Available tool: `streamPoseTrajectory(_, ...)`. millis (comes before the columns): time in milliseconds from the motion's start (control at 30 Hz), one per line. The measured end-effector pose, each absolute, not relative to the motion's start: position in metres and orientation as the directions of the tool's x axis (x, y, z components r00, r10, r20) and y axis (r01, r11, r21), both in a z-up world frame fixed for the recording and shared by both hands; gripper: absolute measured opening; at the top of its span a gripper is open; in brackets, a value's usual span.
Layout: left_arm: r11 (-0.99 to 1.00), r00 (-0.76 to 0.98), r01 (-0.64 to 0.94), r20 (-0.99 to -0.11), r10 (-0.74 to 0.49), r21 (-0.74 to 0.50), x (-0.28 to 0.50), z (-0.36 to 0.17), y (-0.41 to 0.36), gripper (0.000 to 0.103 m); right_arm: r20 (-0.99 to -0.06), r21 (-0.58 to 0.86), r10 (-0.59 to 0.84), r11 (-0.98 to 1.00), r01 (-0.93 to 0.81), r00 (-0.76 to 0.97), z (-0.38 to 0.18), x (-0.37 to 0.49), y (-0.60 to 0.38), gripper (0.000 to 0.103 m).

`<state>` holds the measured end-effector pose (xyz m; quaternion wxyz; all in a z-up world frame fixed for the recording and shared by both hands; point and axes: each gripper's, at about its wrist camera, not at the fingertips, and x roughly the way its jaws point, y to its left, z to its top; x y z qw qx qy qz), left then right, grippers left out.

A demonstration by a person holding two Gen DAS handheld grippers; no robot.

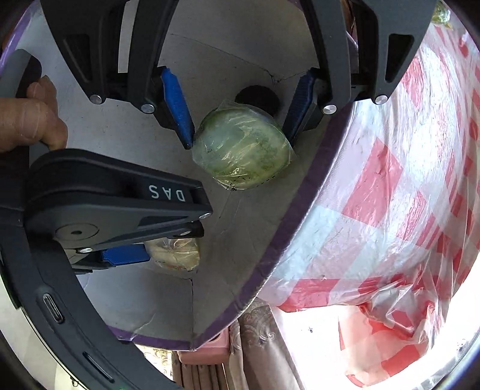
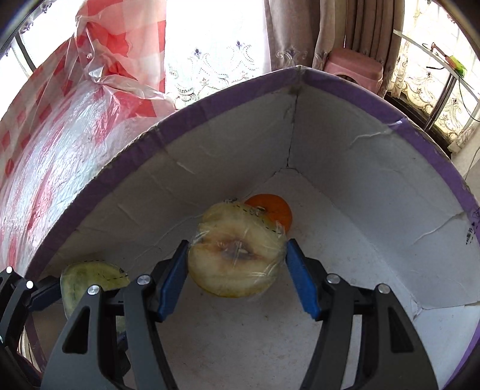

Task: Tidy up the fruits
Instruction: 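Carry the cabbage and melon half into the white box and release both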

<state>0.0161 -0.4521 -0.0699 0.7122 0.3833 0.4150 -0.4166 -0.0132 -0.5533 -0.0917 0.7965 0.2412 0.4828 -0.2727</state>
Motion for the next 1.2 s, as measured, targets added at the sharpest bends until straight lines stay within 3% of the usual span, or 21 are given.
streamPoseTrajectory(233, 0.299, 0.368, 0.908, -0.901, -0.23, 0.294, 0.001, -0.083, -0.457, 0.06, -0.911, 0.103, -0.202, 0.732, 0.673, 0.359, -0.096, -0.015, -0.551, 0.067)
streamPoseTrajectory(600, 0.317, 0.364, 0.908, -0.891, -0.272, 0.274, -0.004, -0.076, -0.454, 0.072, -0.899, 0.145, -0.195, 0.711, 0.688, 0.392, -0.086, -0.024, -0.552, 0.092)
streamPoseTrajectory(1000, 0.378, 0.394, 0.893, -0.827, -0.401, 0.243, 0.005, -0.03, -0.422, 0.084, -0.803, 0.28, -0.244, 0.65, 0.706, 0.544, -0.029, -0.058, -0.55, 0.093)
streamPoseTrajectory(1200, 0.456, 0.417, 0.87, -0.776, -0.474, 0.189, 0.003, -0.005, -0.391, 0.087, -0.733, 0.247, -0.325, 0.691, 0.68, 0.597, 0.003, -0.077, -0.527, 0.093)
